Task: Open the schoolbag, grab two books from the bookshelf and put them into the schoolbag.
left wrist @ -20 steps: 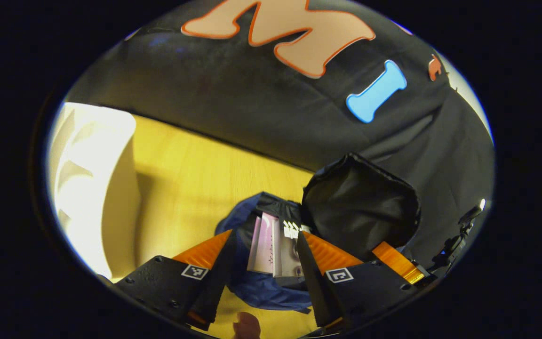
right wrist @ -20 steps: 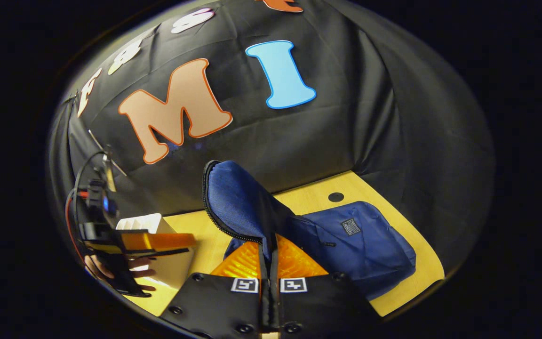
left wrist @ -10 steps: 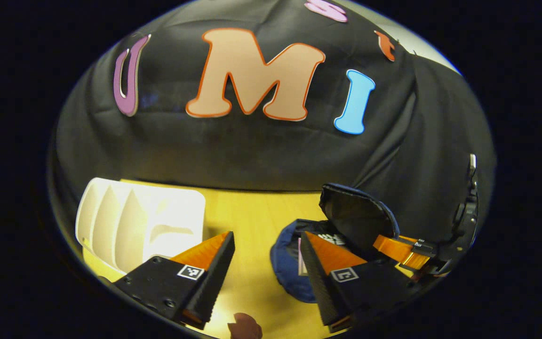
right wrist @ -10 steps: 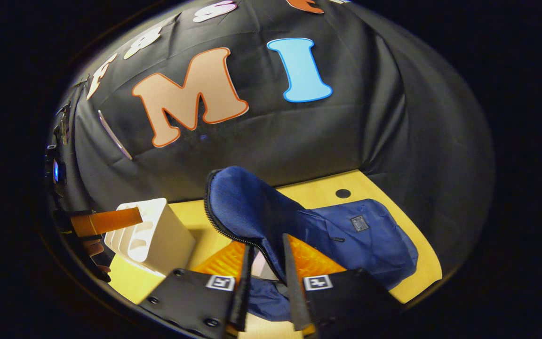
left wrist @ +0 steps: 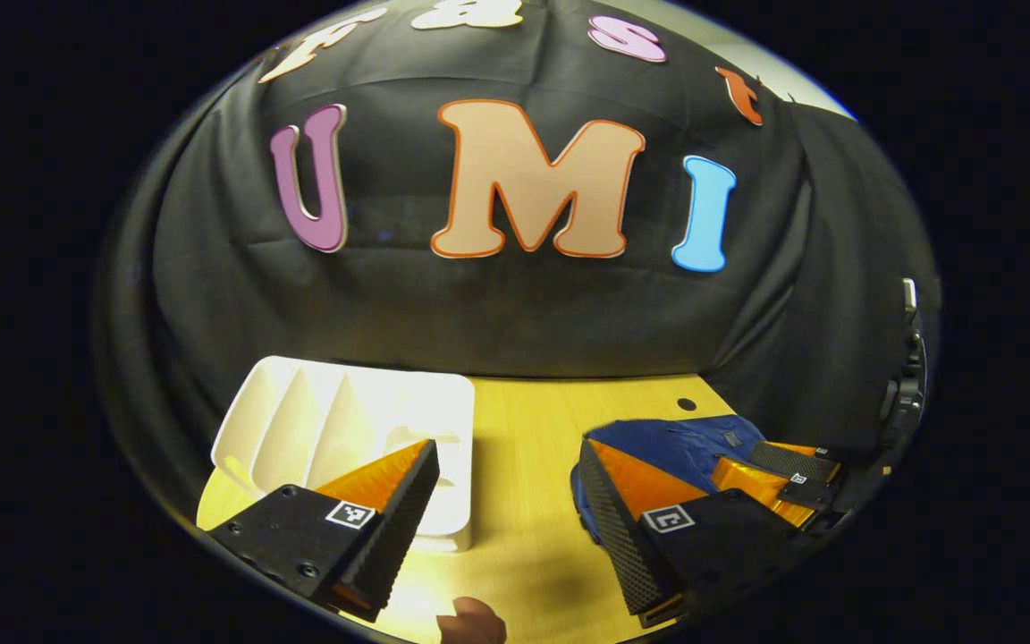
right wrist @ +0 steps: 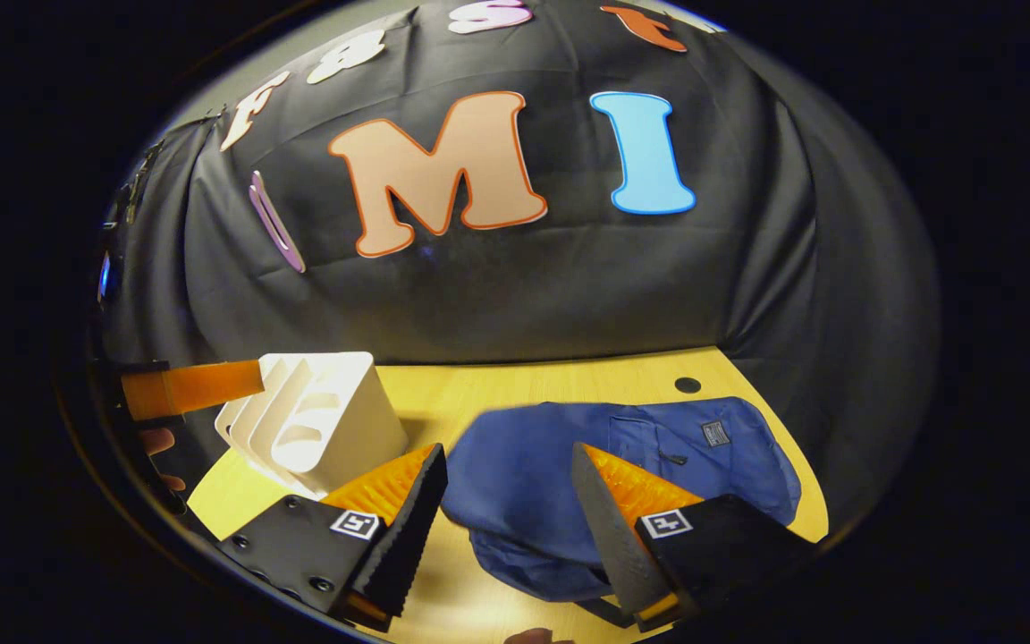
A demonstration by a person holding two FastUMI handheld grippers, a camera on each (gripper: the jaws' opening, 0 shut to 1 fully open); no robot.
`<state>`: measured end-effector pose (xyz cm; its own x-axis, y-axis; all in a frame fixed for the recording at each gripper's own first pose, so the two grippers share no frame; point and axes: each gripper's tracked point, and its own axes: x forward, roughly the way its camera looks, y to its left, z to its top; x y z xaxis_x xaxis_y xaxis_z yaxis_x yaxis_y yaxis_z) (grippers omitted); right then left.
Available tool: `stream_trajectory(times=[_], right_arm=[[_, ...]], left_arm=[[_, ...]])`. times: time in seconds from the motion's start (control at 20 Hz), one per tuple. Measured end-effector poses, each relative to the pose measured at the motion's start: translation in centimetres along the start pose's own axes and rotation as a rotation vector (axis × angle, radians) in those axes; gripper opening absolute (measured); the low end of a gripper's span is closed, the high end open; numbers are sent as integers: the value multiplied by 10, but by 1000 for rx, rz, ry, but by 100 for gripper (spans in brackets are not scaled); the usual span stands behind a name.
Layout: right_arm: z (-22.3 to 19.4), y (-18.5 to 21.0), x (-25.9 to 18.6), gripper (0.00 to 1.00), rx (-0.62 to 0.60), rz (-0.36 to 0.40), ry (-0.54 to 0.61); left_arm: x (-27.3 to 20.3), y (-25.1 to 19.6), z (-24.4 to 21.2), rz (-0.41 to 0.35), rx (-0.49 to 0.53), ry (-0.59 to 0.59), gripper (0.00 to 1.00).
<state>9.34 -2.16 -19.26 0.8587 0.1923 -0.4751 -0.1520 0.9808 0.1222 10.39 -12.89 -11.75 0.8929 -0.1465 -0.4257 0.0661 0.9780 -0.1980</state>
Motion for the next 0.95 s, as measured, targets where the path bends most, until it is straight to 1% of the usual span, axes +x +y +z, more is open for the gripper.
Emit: stream_trajectory(times=[0.05, 0.1, 0.15, 0.2, 0.25, 0.3, 0.35, 0.4, 0.45, 0.5, 0.55, 0.6, 0.65, 0.7, 0.75, 0.8, 0.85, 0.9, 0.95], right_arm=[[4, 5, -5, 92, -5, 8, -13], [9, 7, -10, 87, -12, 14, -24], [14, 10, -13, 87, -18, 21, -39], [16, 13, -17, 89, -23, 34, -44], [19, 18, -21, 87, -30, 42, -50], [25, 19, -26, 87, -39, 43, -68], [31, 20, -32, 87, -47, 43, -88], [38, 20, -38, 94, -54, 42, -111], [43, 22, -45, 88, -59, 45, -134], [49, 23, -52, 92, -62, 48, -152], [54, 23, -58, 99, -68, 46, -171], [58, 23, -66, 94, -75, 45, -190], [62, 23, -75, 94, -79, 41, -210], [66, 22, -83, 94, -81, 36, -226], [70, 22, -92, 96, -80, 34, -246], [75, 22, -99, 97, -83, 29, -264], [79, 23, -110, 99, -90, 28, -287], [82, 26, -119, 100, -102, 25, -303], [84, 27, -124, 100, -111, 23, -314]], left_arm=[[-6, 5, 3, 22, -1, -15, 87], [-11, 7, 6, 30, 0, -31, 92], [-16, 8, 9, 38, 6, -41, 92], [-21, 7, 7, 35, 8, -46, 92], [-25, 4, 8, 33, 12, -45, 92], [-31, 6, 8, 42, 18, -51, 92], [-35, 6, 8, 49, 29, -55, 92], [-40, 7, 8, 57, 38, -63, 88], [-46, 6, 10, 62, 41, -73, 91], [-53, 6, 13, 68, 43, -90, 94], [-60, 6, 16, 74, 44, -111, 94], [-66, 5, 20, 78, 49, -134, 91], [-72, 5, 25, 84, 53, -160, 94], [-79, 5, 30, 87, 55, -185, 94], [-84, 6, 34, 92, 56, -203, 94], [-90, 6, 34, 94, 61, -215, 91], [-98, 8, 35, 107, 63, -233, 94], [-104, 11, 36, 118, 68, -246, 91], [-111, 13, 34, 129, 67, -255, 94]])
